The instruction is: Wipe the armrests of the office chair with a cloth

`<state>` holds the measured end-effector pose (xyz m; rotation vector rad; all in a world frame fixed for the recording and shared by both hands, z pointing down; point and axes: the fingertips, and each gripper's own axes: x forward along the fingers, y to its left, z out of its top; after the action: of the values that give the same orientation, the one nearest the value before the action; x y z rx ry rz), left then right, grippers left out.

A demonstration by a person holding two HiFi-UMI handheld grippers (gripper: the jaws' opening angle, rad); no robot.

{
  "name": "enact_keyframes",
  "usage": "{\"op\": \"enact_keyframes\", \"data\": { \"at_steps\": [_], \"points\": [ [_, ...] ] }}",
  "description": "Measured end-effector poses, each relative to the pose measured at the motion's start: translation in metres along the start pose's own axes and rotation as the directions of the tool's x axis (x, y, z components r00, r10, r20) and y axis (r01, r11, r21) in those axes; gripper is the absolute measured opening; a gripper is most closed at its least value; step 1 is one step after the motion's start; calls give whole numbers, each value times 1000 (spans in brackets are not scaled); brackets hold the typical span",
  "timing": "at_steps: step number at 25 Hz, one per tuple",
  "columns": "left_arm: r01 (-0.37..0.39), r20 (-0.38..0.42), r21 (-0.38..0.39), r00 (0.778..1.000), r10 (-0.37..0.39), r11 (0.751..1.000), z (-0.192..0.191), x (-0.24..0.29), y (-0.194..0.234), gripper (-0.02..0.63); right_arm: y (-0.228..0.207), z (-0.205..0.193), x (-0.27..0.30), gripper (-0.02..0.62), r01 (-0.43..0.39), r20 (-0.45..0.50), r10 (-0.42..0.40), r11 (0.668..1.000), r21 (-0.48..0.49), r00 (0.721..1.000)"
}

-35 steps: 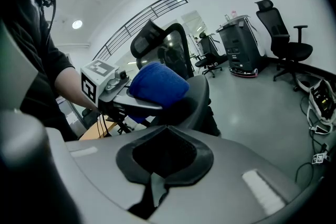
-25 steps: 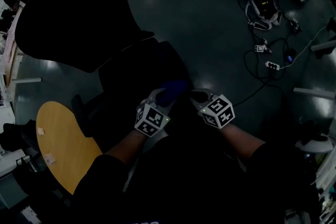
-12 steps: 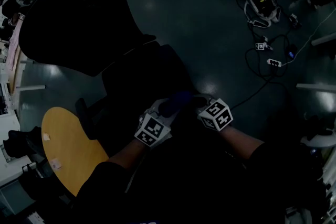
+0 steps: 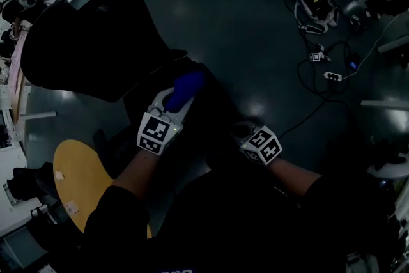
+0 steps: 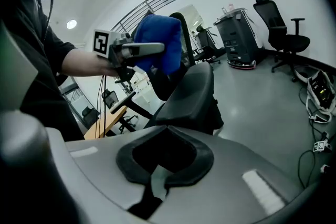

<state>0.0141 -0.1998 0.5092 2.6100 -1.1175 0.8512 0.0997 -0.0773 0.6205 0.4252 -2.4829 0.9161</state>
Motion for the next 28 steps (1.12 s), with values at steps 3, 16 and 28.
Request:
{"op": "enact_keyframes", "data": {
  "at_steps": [3,16,28],
  "points": [
    [-30,12,19,999,30,999,8,4,30,107,0,0,0,5,-5,-8,5,1000,0,1000],
    [-86,-45,68,995,89,994,24,71,92,109,-2,-2,-2,5,-86,-75,83,995,-41,994],
    [7,-138,104,990,7,995,10,125,82,109,-9,-3,-1,5,-99,-94,96,995,-27,991]
  ]
}}
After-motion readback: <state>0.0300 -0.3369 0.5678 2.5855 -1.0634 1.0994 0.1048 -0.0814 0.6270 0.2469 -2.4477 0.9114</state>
